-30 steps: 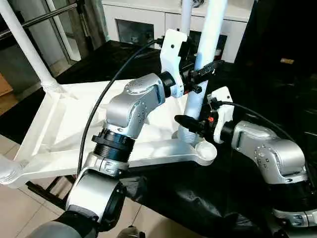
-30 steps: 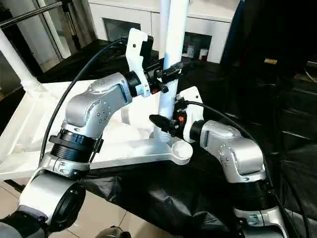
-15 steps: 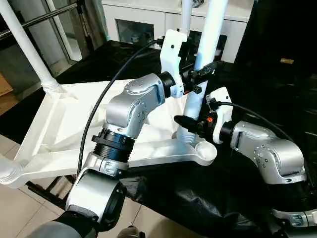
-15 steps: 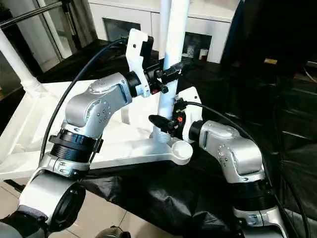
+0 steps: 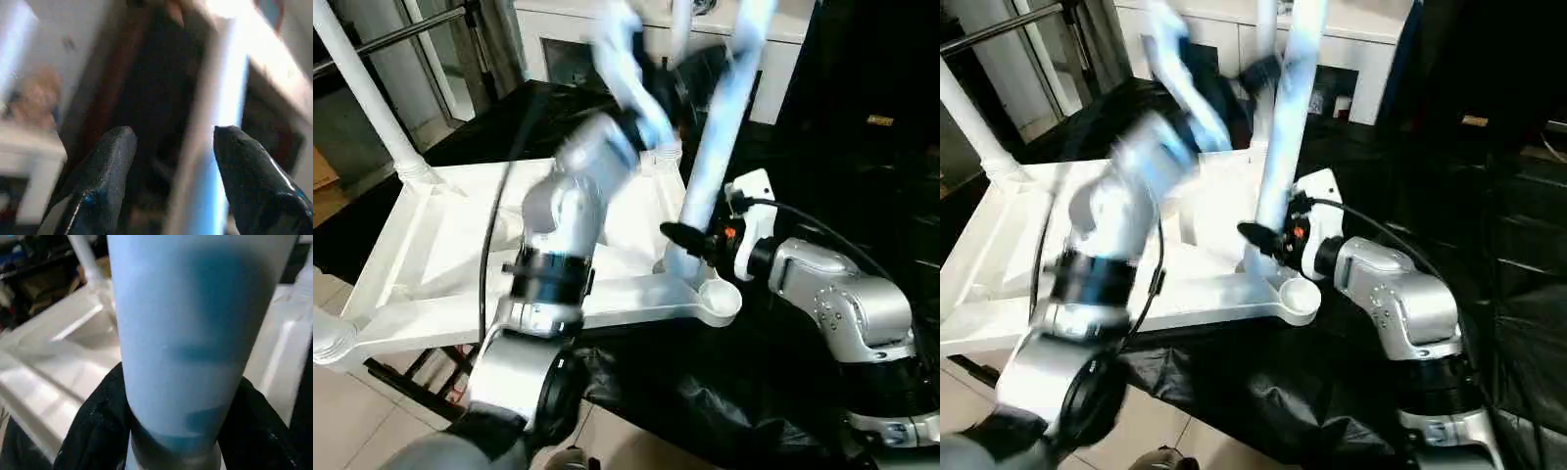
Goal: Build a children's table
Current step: Insert table leg to table base
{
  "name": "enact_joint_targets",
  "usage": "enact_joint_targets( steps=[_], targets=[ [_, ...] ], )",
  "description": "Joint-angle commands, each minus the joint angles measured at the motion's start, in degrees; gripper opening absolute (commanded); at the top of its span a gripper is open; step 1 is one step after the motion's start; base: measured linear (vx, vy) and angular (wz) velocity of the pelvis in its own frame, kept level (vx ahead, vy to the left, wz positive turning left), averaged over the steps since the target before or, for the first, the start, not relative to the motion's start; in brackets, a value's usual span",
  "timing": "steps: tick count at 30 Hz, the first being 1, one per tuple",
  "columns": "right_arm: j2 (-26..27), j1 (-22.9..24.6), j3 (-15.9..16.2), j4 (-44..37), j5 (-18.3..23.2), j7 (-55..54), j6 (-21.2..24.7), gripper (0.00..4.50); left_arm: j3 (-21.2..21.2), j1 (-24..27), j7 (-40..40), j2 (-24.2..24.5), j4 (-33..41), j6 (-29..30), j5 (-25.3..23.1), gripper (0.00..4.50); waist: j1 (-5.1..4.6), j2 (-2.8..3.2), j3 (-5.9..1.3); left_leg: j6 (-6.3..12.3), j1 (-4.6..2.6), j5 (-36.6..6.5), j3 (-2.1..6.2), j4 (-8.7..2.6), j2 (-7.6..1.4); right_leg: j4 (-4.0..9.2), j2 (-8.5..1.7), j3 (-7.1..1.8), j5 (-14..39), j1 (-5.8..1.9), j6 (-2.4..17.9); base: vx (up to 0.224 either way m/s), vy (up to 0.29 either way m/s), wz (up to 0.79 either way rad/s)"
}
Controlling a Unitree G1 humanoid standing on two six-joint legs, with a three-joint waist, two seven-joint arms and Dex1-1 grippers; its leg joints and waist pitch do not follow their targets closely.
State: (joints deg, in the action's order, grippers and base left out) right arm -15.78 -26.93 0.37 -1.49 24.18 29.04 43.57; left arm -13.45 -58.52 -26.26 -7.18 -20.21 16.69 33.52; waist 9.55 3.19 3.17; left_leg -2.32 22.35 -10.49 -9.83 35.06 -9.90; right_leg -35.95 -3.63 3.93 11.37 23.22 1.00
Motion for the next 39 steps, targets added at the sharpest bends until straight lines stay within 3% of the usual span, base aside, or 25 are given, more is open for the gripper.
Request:
enact_joint_targets(
  steps=[1, 3, 5, 7, 9, 10, 11, 14, 17, 18, 22, 25, 27, 32, 34, 39],
  targets=[
    [0.73, -0.66, -3.13, 1.49, -0.71, -3.02, -3.50, 1.91, -3.04, -0.56, 0.97, 0.26, -0.61, -3.50, 1.73, 2.98, 0.05, -1.33, -4.64, 3.16, -0.45, -3.04, 1.17, -3.01, -2.53, 4.04, -4.81, -2.80, 3.38, -3.78, 11.47, 0.000, 0.000, 0.00],
    [0.71, -0.70, -3.69, 2.06, -1.20, -3.76, -4.49, 1.91, -2.32, -0.10, -0.16, 1.11, -0.53, -4.30, 0.56, 2.98, 0.08, -1.37, -4.67, 3.33, -0.44, -2.59, 1.19, -3.04, -2.54, 4.00, -4.76, -2.82, 3.32, -3.73, 11.04, 0.000, 0.000, 0.00],
    [-0.06, -0.19, -4.39, 2.13, -1.64, -3.86, -5.24, 1.91, 2.67, 2.36, -4.50, 4.68, -0.24, -2.78, -4.50, 2.98, 0.01, -1.25, -4.68, 3.62, -0.56, -1.87, 1.20, -3.11, -2.62, 3.83, -4.59, -2.87, 3.04, -3.57, 10.05, 0.000, 0.000, 0.00],
    [-1.54, 0.89, -4.53, 1.09, -2.00, -3.08, -5.04, 1.91, 11.46, 7.03, -11.71, 10.10, 1.05, -2.41, -11.71, 2.98, 0.08, -1.02, -4.73, 3.79, -0.81, -1.52, 1.34, -3.27, -2.89, 3.84, -4.68, -3.00, 4.23, -3.37, 8.17, 0.000, 0.000, 0.00],
    [-2.59, 2.03, -4.62, 0.04, -1.68, -1.98, -4.36, 1.91, 18.29, 10.86, -16.06, 14.27, 1.70, -2.86, -16.37, 2.98, -0.14, -1.16, -4.70, 2.90, -0.84, -2.24, 1.14, -3.38, -2.93, 3.84, -4.69, -3.06, 4.70, -3.39, 8.18, 0.000, 0.000, 0.00],
    [-3.06, 2.57, -4.62, -0.42, -1.42, -1.41, -3.96, 1.91, 21.08, 12.45, -17.40, 16.00, 1.75, -3.31, -18.30, 2.98, 0.11, -1.01, -4.76, 2.73, -0.78, -2.29, 1.42, -3.51, -3.16, 3.70, -4.85, -3.13, 4.60, -3.44, 7.50, 0.000, 0.000, 0.00],
    [-3.06, 2.57, -4.62, -0.42, -1.42, -1.41, -3.96, 1.91, 21.08, 12.45, -17.40, 16.00, 1.75, -3.31, -18.30, 2.98, -0.10, -0.99, -4.75, 2.58, -0.82, -2.15, 1.28, -3.49, -3.14, 3.60, -4.72, -3.17, 4.09, -3.33, 7.51, 0.000, 0.000, 0.00],
    [-5.22, 5.69, -3.80, -3.37, -0.59, 0.83, -3.19, 1.91, 28.60, 19.73, -24.25, 20.09, 4.29, -1.50, -19.33, 2.98, -0.23, -1.17, -4.71, 1.81, -0.74, -3.11, 1.13, -3.58, -3.06, 3.59, -4.98, -3.13, 3.81, -3.44, 8.58, 0.000, 0.000, 0.00],
    [-5.45, 6.28, -3.82, -4.10, -0.48, 1.02, -2.94, 1.91, 30.24, 21.38, -26.40, 20.92, 5.49, -0.26, -18.84, 2.98, -0.31, -1.13, -4.62, 1.37, -0.81, -4.13, 1.06, -3.65, -3.06, 3.82, -5.11, -3.11, 5.86, -3.34, 9.33, 0.000, 0.000, 0.00],
    [-6.02, 7.22, -3.57, -5.34, -0.09, 1.42, -2.39, 1.91, 32.65, 23.12, -28.60, 22.32, 6.64, 1.57, -19.37, 2.98, -0.36, -1.16, -4.44, 1.20, -0.88, -4.79, 1.11, -3.83, -3.19, 3.99, -5.16, -3.16, 7.55, -3.28, 9.13, 0.000, 0.000, 0.00],
    [-6.90, 9.07, -2.98, -7.55, 0.22, 2.18, -1.68, 1.91, 34.31, 25.10, -29.81, 22.63, 6.13, 2.54, -20.95, 2.98, -0.75, -1.21, -4.08, 0.69, -0.89, -6.96, 1.04, -4.00, -2.97, 4.73, -5.10, -3.26, 12.77, -3.19, 7.58, 0.000, 0.000, 0.00],
    [-7.14, 10.07, -2.40, -8.19, -0.36, 2.31, -1.81, 1.91, 36.30, 25.35, -28.73, 23.32, 3.08, -0.16, -24.91, 2.98, -1.08, -1.24, -4.06, 0.54, -0.77, -7.21, 1.11, -4.05, -2.81, 5.04, -4.89, -3.21, 14.10, -3.16, 6.31, 0.000, 0.000, 0.00],
    [-6.96, 10.45, -1.72, -8.43, -0.90, 2.13, -1.97, 1.91, 36.68, 25.13, -27.27, 23.39, 0.63, -0.46, -26.70, 2.98, -1.18, -1.06, -4.19, 0.28, -0.81, -7.08, 1.19, -4.06, -2.87, 4.87, -4.89, -3.20, 13.29, -3.16, 6.27, 0.000, 0.000, 0.00],
    [-6.80, 10.88, -1.33, -9.34, -0.94, 1.73, -1.45, 1.91, 37.05, 25.18, -26.68, 23.90, -0.22, 0.91, -27.15, 2.56, -1.39, -1.07, -4.26, 0.51, -0.78, -6.63, 1.21, -3.99, -2.88, 4.66, -4.99, -3.17, 11.32, -3.21, 7.64, 0.000, 0.000, 0.00],
    [-6.94, 11.01, -1.12, -9.44, -0.75, 1.50, -1.48, 1.91, 36.94, 25.43, -27.11, 23.80, -0.17, 1.22, -27.39, 2.16, -1.37, -1.04, -4.28, 0.81, -0.78, -6.18, 1.15, -3.90, -2.87, 4.62, -4.97, -3.18, 10.66, -3.15, 8.12, 0.000, 0.000, 0.00],
    [-6.98, 11.17, -0.90, -9.22, -0.75, 1.41, -1.58, 1.91, 36.46, 26.42, -28.44, 23.13, 0.36, 1.91, -26.63, 1.89, -1.37, -1.01, -4.28, 1.02, -0.77, -6.18, 1.15, -3.89, -2.93, 4.56, -5.02, -3.15, 10.06, -3.17, 8.76, 0.000, 0.000, 0.00]
  ],
)
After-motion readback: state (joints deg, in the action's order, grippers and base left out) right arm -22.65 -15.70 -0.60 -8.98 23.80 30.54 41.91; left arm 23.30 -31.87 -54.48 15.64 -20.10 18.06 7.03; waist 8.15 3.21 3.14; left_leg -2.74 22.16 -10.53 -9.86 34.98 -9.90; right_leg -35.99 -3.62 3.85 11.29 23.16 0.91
